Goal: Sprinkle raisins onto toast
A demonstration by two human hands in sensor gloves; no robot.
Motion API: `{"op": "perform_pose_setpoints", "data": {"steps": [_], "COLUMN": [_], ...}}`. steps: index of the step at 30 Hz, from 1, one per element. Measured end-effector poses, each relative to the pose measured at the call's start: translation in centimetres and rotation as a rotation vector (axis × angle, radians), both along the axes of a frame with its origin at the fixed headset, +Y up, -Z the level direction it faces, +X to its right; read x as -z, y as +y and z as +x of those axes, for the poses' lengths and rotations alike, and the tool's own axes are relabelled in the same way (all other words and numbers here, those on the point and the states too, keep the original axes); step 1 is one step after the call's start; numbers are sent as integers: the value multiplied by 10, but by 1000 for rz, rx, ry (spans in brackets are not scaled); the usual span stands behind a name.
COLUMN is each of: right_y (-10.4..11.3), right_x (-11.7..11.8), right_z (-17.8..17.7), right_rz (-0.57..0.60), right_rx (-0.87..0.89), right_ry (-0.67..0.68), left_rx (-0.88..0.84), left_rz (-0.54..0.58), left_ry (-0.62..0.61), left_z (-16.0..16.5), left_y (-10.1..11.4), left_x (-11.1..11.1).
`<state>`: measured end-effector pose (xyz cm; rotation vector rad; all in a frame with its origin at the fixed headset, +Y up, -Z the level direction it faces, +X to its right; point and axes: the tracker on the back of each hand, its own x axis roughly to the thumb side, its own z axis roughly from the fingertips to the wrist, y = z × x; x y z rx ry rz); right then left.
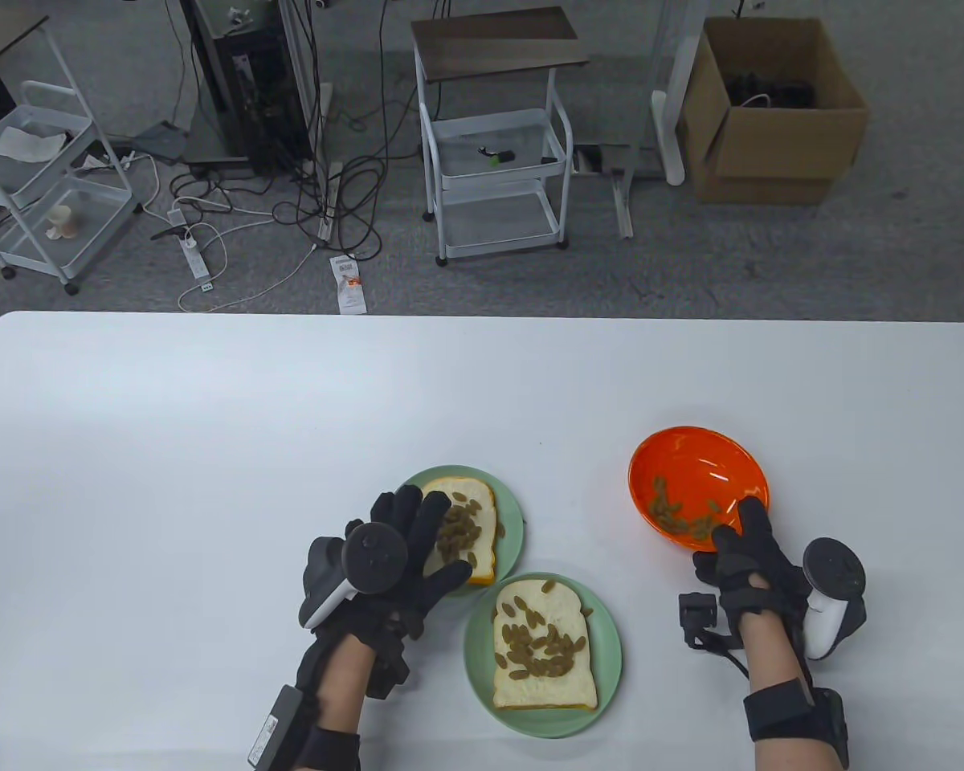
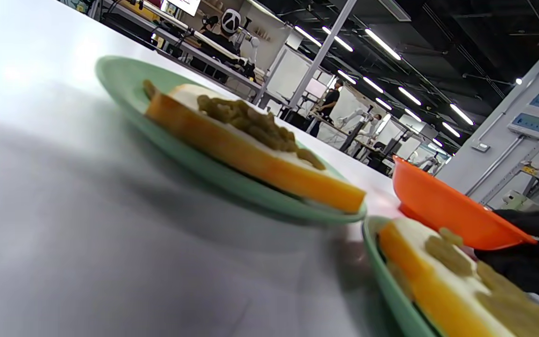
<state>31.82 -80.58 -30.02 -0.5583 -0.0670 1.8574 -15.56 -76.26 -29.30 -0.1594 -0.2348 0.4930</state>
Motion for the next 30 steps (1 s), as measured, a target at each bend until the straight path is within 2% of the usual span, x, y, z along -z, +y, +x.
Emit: {"op": "perform_pose_setpoints", "data": {"steps": [2,7,13,17,19,24,30], "right_y": [14,44,61,64,64,59,53], "right_x": [-4,-15,-23,-22,-20,-22,-25], "right_z": [-5,-20,-46,-67,-80,-105,-122], "right_rz": [31,165,303,477,585,574,553], "right_rx": [-123,-375,-486,-355,-241,-190,-198], "right_ry": [-39,-21,83,329,527,790,895], "left_rx": [-4,-14,-30,-36,-53,-64,-45], "left_rz": [9,37,52,43,39,38,34], "left_ry": [-11,-35,-74,-102,-115,-121,-137], "left_z": [1,3,8,11,11,11,14], "left_y": [2,9,13,13,13,12,11], "left_x": [-1,-4,-7,-8,-8,-9,-11]}}
